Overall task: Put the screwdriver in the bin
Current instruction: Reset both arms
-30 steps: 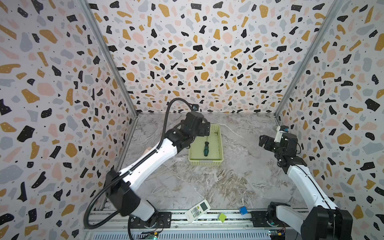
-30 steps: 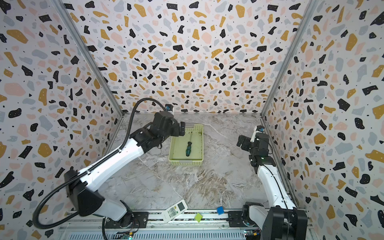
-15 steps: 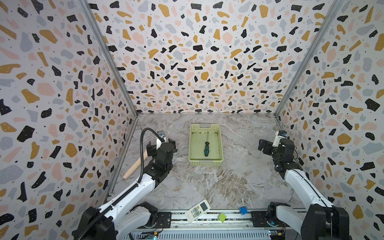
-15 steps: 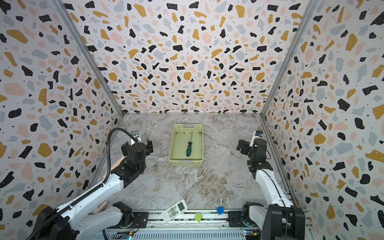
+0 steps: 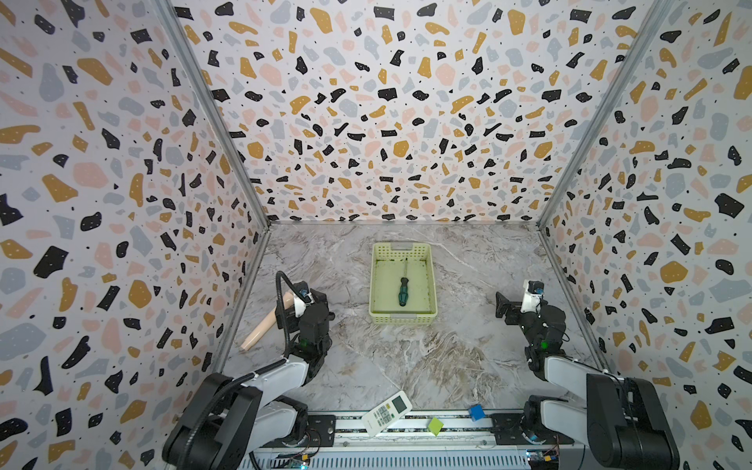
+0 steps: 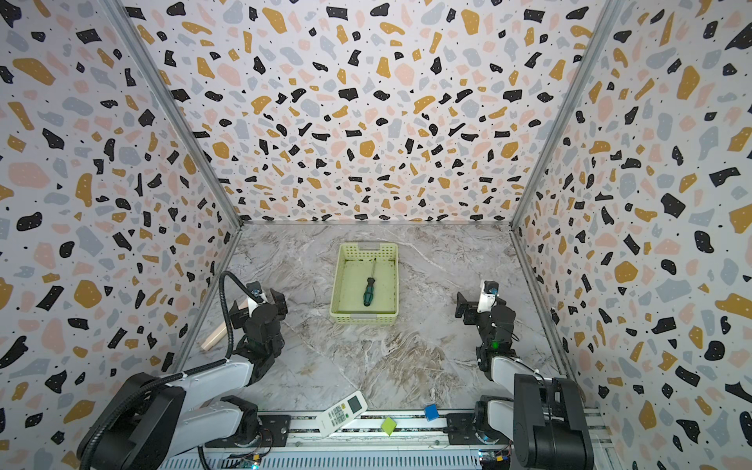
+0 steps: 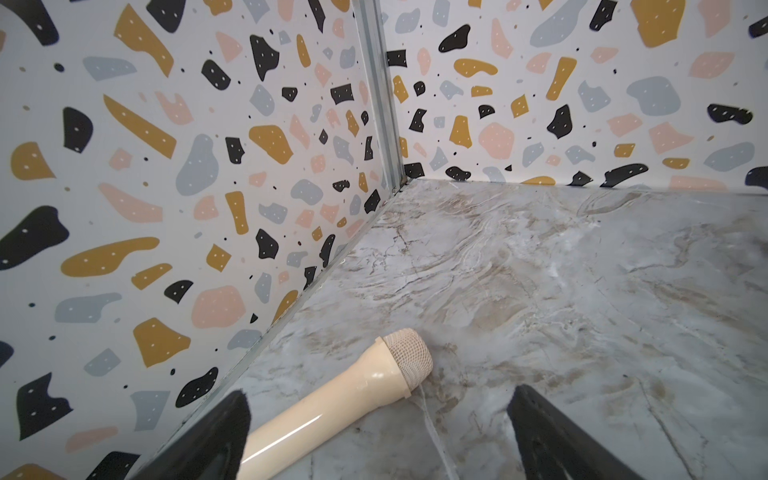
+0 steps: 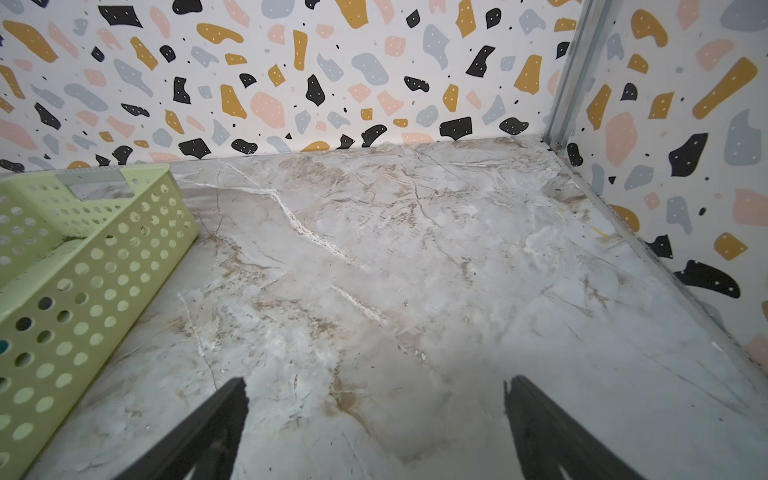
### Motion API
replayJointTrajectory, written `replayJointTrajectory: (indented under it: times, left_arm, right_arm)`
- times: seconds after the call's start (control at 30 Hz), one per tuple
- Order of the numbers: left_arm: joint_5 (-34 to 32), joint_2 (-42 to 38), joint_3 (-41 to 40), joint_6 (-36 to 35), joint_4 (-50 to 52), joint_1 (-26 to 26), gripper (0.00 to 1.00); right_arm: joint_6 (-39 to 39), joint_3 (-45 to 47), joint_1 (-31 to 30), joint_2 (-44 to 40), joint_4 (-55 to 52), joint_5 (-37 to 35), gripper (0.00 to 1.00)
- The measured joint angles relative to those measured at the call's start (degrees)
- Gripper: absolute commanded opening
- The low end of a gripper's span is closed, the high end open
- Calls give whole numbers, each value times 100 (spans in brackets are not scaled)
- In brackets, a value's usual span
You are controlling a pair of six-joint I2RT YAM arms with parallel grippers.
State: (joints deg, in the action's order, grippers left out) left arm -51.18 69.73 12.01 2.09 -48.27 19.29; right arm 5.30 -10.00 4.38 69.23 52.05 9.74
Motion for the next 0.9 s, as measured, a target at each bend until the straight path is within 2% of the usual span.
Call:
replayJointTrajectory:
  times: [0.17, 0.4, 0.6, 0.73, 0.9]
  left_arm:
    - [105, 236, -286, -157, -894, -96, 100]
    - [372, 693, -584, -166, -1945, -293, 100]
    - [868, 798, -452, -103, -1893, -608, 99]
    - [1248, 901, -219, 28, -1738, -916, 100]
    - [1432, 979, -212, 103, -1742, -966, 100]
  right_arm:
    - [-48, 238, -11, 564, 1261, -33, 99]
    - [-282, 293, -398, 1462, 2162, -227, 99]
    - [-636, -42, -780, 1641, 2046, -439, 99]
    - [-728, -81, -804, 1644, 2024, -490, 99]
    - [-774, -81, -804, 1644, 1982, -520, 99]
